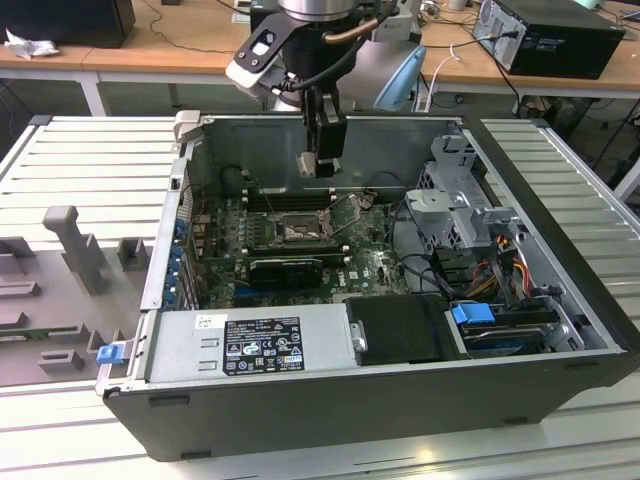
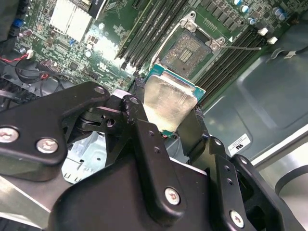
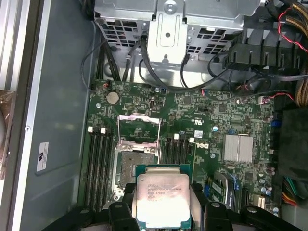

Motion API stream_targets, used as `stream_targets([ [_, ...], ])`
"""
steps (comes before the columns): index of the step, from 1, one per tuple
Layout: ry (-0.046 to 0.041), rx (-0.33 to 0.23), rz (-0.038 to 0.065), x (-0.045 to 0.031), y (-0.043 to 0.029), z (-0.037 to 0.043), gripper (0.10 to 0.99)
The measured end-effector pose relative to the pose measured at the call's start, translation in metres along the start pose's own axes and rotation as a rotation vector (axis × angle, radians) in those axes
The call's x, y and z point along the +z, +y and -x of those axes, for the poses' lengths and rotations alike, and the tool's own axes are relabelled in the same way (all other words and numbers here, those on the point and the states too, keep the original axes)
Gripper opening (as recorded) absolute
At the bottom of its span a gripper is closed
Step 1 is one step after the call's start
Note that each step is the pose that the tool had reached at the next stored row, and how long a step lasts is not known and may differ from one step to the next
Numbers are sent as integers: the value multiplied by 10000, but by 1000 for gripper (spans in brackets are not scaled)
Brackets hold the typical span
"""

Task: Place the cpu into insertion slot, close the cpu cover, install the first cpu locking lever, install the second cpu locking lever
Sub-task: 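Place the cpu into insertion slot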

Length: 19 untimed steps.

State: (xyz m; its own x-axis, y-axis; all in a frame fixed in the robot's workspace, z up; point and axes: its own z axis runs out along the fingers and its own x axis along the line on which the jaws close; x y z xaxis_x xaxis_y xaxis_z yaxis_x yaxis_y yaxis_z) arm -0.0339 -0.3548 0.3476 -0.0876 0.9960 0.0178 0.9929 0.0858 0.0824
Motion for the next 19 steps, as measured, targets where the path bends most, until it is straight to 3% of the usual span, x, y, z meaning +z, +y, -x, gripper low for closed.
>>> stream_targets([
  [19,4,2,-36,104,-8,2,529],
])
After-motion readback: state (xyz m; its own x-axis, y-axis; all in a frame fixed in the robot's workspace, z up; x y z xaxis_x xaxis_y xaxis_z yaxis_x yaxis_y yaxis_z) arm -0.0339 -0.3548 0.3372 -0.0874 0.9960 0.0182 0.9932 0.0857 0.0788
